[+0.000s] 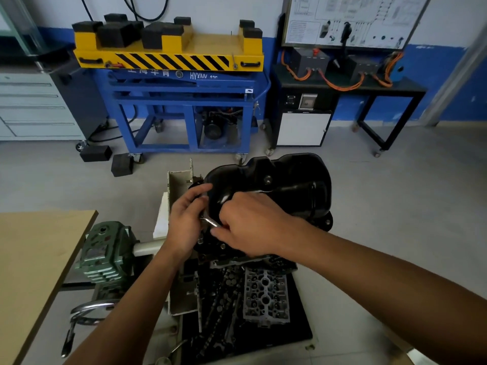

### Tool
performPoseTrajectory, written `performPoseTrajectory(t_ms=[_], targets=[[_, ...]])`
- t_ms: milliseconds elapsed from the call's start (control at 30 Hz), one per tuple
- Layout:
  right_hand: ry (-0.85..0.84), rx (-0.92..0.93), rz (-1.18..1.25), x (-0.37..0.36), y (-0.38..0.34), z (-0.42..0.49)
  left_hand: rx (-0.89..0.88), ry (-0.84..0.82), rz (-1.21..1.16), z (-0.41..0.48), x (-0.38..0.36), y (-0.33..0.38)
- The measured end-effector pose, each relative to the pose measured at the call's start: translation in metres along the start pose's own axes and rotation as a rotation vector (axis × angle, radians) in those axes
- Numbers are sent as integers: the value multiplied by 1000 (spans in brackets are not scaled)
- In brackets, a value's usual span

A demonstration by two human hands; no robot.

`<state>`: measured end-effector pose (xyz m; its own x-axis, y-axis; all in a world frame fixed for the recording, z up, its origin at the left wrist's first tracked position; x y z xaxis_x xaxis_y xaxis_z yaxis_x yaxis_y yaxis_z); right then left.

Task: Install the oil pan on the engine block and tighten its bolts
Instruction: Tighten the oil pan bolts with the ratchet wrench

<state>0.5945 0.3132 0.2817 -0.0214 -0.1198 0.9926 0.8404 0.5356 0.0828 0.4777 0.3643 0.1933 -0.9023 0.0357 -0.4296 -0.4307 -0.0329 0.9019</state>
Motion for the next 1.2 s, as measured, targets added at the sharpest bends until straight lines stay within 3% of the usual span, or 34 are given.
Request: performPoseTrajectory(t_ms=[300, 433, 733, 900, 1100, 1200], targets=[[-120, 63, 108, 2, -15, 1, -14, -38, 36, -2, -1, 2], [-188, 38, 10, 4, 4, 10, 49, -84, 16, -2, 7, 1], [46, -35, -253, 3, 20, 38, 143, -328, 19, -6, -2, -6], [72, 14, -124, -8, 19, 41, 114, -415, 44, -12, -11, 3], [46, -5, -99, -5, 19, 26, 14, -97, 77, -4, 8, 5], [-2, -6, -21, 1, 16, 20, -12, -32, 116, -1, 4, 5]])
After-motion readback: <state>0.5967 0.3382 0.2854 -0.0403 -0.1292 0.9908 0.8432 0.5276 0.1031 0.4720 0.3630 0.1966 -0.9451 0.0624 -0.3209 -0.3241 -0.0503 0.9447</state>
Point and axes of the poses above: each hand's wrist, its own z-axis towards the middle knuckle, its own x-axis out of the back of the hand, y = z × x, the point moved 6 cm from there along z, towards the middle knuckle, and after that the axes turned 13 degrees about -z, right-handed, at the moved point
